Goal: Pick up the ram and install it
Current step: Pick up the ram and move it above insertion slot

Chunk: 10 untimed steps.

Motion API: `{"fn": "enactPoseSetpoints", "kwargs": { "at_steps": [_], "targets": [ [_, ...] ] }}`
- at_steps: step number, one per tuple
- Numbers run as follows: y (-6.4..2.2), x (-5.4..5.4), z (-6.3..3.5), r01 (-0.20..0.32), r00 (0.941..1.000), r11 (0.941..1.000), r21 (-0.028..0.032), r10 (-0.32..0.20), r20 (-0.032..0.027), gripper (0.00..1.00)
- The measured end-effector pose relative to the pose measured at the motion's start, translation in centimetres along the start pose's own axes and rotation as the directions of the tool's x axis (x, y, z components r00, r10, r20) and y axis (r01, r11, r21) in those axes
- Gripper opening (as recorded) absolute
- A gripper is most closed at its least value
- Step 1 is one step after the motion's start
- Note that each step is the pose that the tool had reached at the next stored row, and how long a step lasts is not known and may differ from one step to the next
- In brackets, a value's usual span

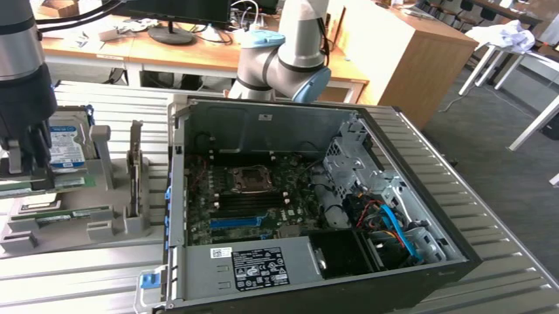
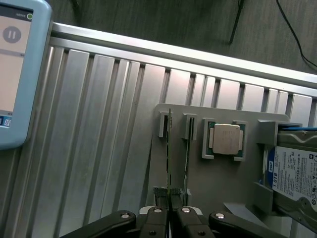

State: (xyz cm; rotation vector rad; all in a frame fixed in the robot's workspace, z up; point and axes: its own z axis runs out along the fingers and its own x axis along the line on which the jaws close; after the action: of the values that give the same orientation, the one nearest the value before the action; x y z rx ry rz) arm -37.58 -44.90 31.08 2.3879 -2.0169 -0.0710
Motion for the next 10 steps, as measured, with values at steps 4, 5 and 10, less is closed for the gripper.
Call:
{"fn": "enactPoseSetpoints", "kwargs": {
  "at_steps": [4,5,10],
  "targets": [
    [0.01,-0.01,-0.34,0.0,1.0,1.0,0.0,0.0,0.0,0.13],
    [0.02,-0.01,-0.44,0.0,1.0,1.0,0.0001,0.0,0.0,0.13],
    [0.04,-0.02,-0.91,0.0,1.0,1.0,0.0001,0.0,0.0,0.13]
  ]
}}
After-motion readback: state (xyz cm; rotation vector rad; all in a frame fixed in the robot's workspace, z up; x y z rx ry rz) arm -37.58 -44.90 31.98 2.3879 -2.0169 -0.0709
